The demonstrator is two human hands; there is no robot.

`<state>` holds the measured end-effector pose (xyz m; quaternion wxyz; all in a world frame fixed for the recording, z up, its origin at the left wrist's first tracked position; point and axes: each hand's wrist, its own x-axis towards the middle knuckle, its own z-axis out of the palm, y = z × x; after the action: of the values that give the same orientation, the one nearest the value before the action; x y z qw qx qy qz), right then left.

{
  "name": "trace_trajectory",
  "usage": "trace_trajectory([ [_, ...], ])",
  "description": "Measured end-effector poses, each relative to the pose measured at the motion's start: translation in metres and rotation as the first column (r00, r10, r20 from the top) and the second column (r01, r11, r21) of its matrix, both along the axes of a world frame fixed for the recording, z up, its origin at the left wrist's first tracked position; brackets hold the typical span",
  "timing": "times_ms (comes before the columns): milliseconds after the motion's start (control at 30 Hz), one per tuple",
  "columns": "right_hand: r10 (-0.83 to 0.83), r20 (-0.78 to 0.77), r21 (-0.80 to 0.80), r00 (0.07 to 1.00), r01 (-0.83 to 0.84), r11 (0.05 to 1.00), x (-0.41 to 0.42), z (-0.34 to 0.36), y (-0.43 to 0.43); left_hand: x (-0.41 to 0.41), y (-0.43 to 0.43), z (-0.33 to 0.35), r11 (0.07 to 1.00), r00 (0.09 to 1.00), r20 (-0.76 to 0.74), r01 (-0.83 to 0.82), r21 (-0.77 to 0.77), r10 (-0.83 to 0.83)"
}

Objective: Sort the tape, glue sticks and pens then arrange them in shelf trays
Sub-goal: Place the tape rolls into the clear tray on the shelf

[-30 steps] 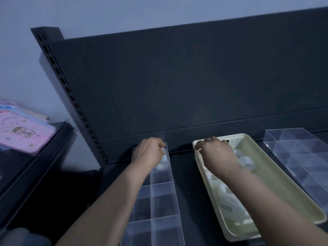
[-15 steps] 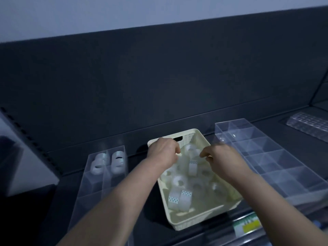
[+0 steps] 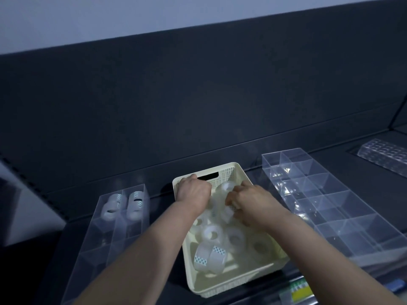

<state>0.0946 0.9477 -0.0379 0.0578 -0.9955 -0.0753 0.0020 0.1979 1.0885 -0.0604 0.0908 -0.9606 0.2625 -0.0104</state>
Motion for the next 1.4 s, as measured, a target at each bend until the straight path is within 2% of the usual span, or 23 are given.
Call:
trace_trajectory([
  [100, -0.088, 0.020, 0.134, 0.996, 0.085, 0.987, -0.001, 0.006, 0.001, -0.006, 0.009, 0.009, 0.995, 0.998, 0.048, 0.041, -0.088, -0.037],
  [167, -0.127, 0.050, 0.207, 0.991, 0.114, 0.972, -0.004, 0.012, 0.005, -0.011, 0.020, 0.020, 0.957, 0.997, 0.075, 0.047, -0.285, -0.027],
  [233, -0.119, 0.089, 0.246, 0.989, 0.094, 0.965, -0.006, 0.018, 0.014, -0.017, 0.040, 0.032, 0.832, 1.000, 0.001, -0.017, -0.554, 0.021],
  [300, -0.088, 0.119, 0.305, 0.989, 0.048, 0.951, -0.006, 0.024, 0.030, -0.021, 0.067, 0.043, 0.644, 0.987, -0.143, -0.158, -0.748, 0.076],
  [400, -0.042, 0.149, 0.348, 0.988, -0.012, 0.937, -0.001, 0.031, 0.068, -0.025, 0.122, 0.052, 0.423, 0.943, -0.311, -0.333, -0.843, 0.123],
  [467, -0.015, 0.178, 0.369, 0.984, -0.053, 0.928, 0.005, 0.035, 0.097, -0.028, 0.165, 0.059, 0.351, 0.932, -0.329, -0.362, -0.863, 0.153],
  [600, 0.028, 0.231, 0.402, 0.973, -0.122, 0.908, 0.013, 0.040, 0.151, -0.034, 0.240, 0.065, 0.390, 0.913, -0.255, -0.371, -0.843, 0.319],
  [733, 0.041, 0.225, 0.407, 0.973, -0.132, 0.904, 0.020, 0.035, 0.184, -0.034, 0.264, 0.044, 0.593, 0.914, -0.276, -0.404, -0.697, 0.298],
  [867, 0.047, 0.172, 0.376, 0.984, -0.109, 0.920, 0.021, 0.026, 0.201, -0.031, 0.257, 0.021, 0.797, 0.938, -0.118, -0.340, -0.499, 0.326],
  [933, 0.043, 0.167, 0.378, 0.985, -0.104, 0.920, 0.021, 0.025, 0.209, -0.030, 0.256, 0.015, 0.858, 0.947, -0.063, -0.312, -0.408, 0.315],
  [1000, 0.040, 0.167, 0.382, 0.985, -0.102, 0.919, 0.023, 0.024, 0.219, -0.029, 0.260, 0.014, 0.861, 0.948, -0.077, -0.312, -0.400, 0.308],
  [1133, 0.075, 0.185, 0.338, 0.980, -0.135, 0.931, 0.030, 0.025, 0.247, -0.027, 0.282, 0.027, 0.804, 0.945, -0.120, -0.322, -0.500, 0.304],
  [1200, 0.103, 0.188, 0.260, 0.977, -0.150, 0.954, 0.037, 0.023, 0.263, -0.028, 0.294, 0.034, 0.782, 0.943, -0.102, -0.320, -0.535, 0.316],
  [1333, 0.158, 0.097, 0.026, 0.983, -0.161, 0.987, 0.050, 0.014, 0.286, -0.031, 0.308, 0.039, 0.760, 0.945, -0.090, -0.309, -0.572, 0.315],
  [1400, 0.154, 0.042, -0.014, 0.987, -0.153, 0.988, 0.053, 0.011, 0.290, -0.033, 0.310, 0.040, 0.758, 0.946, -0.092, -0.304, -0.577, 0.310],
])
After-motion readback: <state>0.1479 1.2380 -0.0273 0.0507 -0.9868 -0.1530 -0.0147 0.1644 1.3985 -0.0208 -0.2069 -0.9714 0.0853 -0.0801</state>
